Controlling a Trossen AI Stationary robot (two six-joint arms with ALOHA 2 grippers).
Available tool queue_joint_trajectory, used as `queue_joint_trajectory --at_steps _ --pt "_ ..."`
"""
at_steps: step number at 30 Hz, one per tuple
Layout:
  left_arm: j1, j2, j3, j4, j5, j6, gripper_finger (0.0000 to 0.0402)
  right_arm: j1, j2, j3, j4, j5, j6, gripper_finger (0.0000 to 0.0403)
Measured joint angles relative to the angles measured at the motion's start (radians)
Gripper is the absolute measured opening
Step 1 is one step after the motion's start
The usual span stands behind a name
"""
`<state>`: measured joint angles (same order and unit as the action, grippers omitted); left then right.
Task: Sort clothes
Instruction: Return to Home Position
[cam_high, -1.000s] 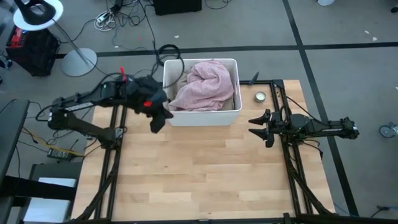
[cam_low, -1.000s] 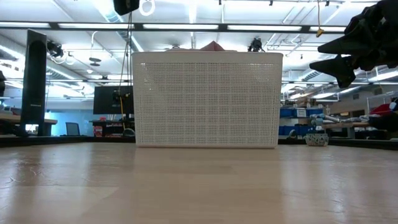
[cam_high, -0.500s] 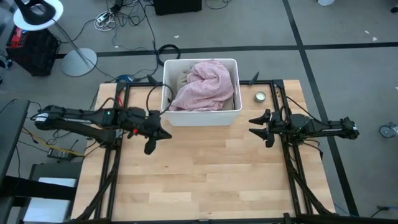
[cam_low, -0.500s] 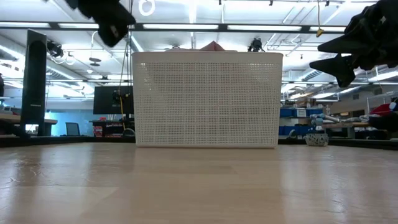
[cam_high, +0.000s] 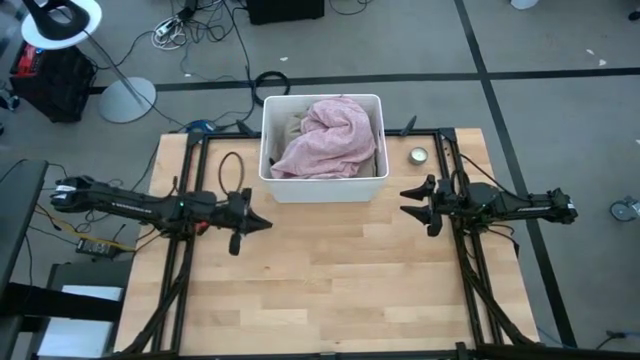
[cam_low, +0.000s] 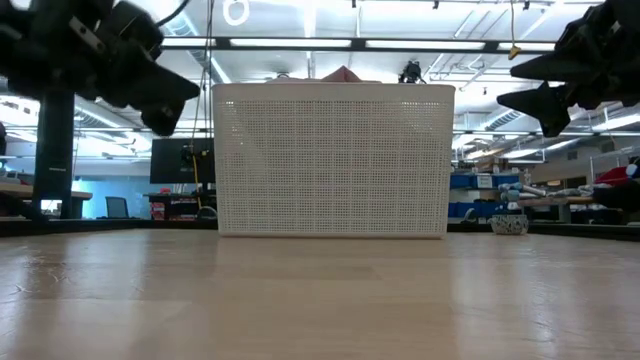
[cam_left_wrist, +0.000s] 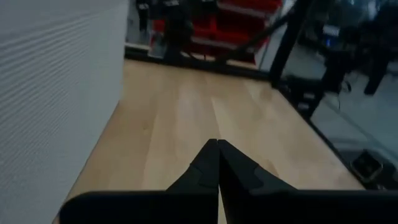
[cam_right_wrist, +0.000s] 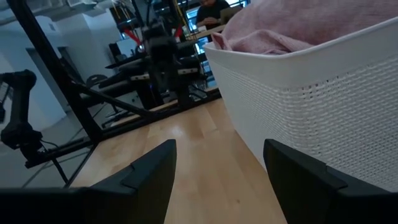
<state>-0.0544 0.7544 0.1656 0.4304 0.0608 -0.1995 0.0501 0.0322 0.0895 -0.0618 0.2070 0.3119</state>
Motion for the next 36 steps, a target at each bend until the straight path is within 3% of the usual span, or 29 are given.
queue_joint_trajectory --at_steps 5,11,25,36 --pt "0.0 -0.015 -0.115 0.173 -0.043 -0.045 0.0005 0.0 0.0 0.0 0.009 0.0 0.0 0.0245" --pt "0.0 -0.047 -0.156 0.209 -0.052 -0.046 0.0005 0.0 0.0 0.0 0.009 0.0 0.0 0.0245" --pt "0.001 -0.17 -0.157 0.067 -0.053 -0.013 0.0005 0.0 0.0 0.0 0.012 0.0 0.0 0.0245" --pt "0.001 -0.401 -0.158 -0.129 -0.086 0.012 0.0005 0.0 0.0 0.0 0.015 0.0 0.0 0.0245"
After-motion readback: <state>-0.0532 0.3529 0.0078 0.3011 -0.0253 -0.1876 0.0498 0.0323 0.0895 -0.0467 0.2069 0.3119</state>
